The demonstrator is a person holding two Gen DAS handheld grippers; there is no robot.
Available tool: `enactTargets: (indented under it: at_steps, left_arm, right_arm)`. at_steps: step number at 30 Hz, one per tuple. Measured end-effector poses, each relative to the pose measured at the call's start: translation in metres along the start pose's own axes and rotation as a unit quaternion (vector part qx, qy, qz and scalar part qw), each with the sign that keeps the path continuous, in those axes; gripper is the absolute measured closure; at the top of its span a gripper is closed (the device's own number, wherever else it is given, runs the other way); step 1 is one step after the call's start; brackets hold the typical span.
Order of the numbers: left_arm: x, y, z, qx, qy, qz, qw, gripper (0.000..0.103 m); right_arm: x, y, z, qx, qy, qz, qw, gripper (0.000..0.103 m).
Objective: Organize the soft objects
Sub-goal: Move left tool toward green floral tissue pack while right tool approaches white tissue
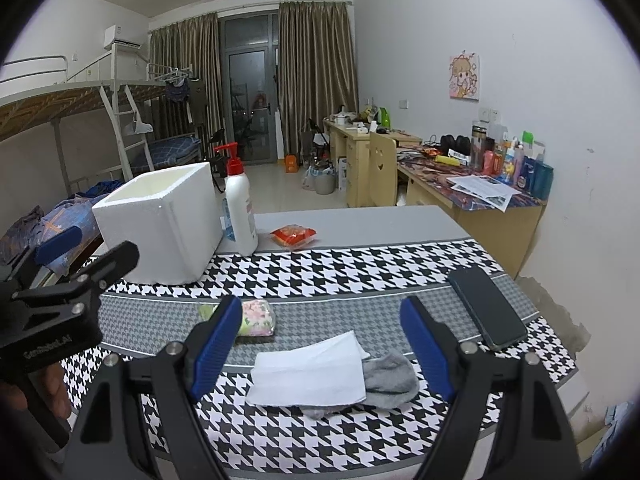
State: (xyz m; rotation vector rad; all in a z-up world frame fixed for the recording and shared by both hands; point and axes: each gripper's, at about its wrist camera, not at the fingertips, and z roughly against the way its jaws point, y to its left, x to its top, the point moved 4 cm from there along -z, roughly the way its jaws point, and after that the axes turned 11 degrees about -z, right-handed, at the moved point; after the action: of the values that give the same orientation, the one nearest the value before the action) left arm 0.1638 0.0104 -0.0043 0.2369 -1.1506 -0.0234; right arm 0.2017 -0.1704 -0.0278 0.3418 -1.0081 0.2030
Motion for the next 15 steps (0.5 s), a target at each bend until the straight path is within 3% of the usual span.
enactTargets:
  at_steps: [15]
  left_arm:
    - [-0.015,-0.014,-0.024,-0.004,0.026,-0.004,0.9996,0.001]
  right_arm:
    - [-0.012,-0.016,-0.017,0.009,0.023,-0.004,1.000,0.018]
